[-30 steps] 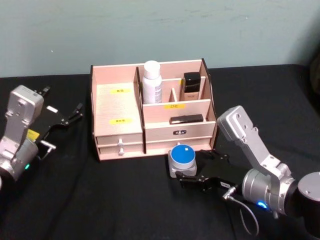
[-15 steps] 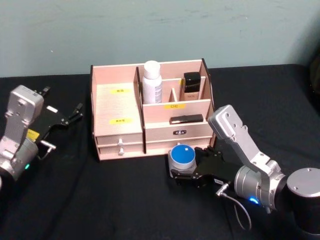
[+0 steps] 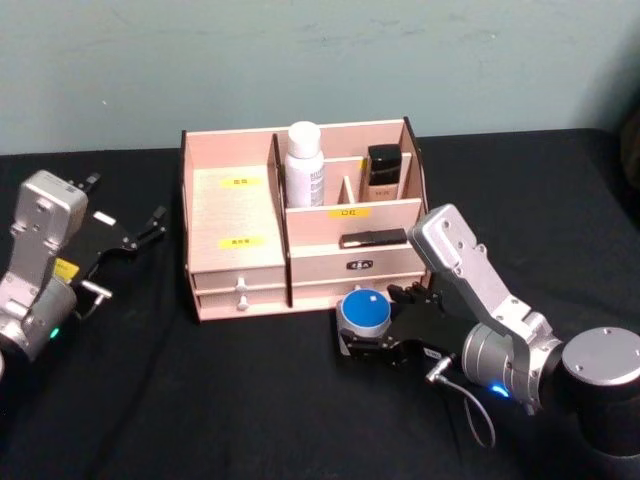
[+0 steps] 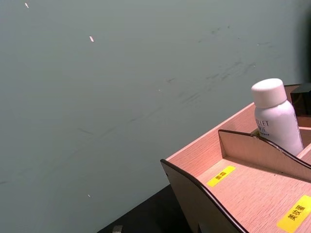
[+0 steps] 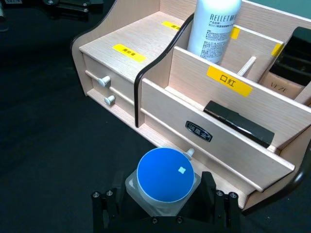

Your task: Pick up the facial cleanser and watermelon frost from the table and place them into the tiered storage box.

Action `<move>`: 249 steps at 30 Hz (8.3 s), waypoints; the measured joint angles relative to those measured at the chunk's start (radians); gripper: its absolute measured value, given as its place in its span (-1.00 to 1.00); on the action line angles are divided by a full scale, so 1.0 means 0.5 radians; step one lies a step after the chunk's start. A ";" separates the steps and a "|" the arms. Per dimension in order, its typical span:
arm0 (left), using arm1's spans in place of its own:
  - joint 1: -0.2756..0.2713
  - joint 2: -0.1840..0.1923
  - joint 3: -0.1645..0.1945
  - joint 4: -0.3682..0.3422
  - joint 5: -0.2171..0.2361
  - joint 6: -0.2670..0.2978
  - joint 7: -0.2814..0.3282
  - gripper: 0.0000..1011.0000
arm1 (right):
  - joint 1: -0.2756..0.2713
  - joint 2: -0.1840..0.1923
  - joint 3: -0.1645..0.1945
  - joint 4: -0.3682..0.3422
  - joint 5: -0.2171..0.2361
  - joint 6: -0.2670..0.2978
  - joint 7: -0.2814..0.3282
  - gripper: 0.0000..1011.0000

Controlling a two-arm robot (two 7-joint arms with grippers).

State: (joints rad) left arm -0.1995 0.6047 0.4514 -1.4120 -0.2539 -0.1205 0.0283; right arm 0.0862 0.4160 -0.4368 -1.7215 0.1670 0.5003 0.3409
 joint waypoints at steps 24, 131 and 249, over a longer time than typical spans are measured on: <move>0.000 0.000 0.000 0.000 0.000 0.000 0.000 1.00 | 0.055 -0.067 -0.009 0.096 -0.072 -0.029 0.076 0.98; 0.000 0.000 0.000 0.000 0.000 0.000 0.000 1.00 | 0.803 -0.479 -0.307 0.662 -0.091 -0.343 0.141 0.44; 0.000 0.000 0.000 0.000 0.000 0.000 0.000 1.00 | 0.068 -0.201 0.570 0.304 -0.214 -0.853 -0.509 0.98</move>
State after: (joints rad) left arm -0.1995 0.6047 0.4514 -1.4120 -0.2539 -0.1205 0.0283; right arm 0.1204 0.3155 -0.1518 -1.5694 0.0601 0.0737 0.0863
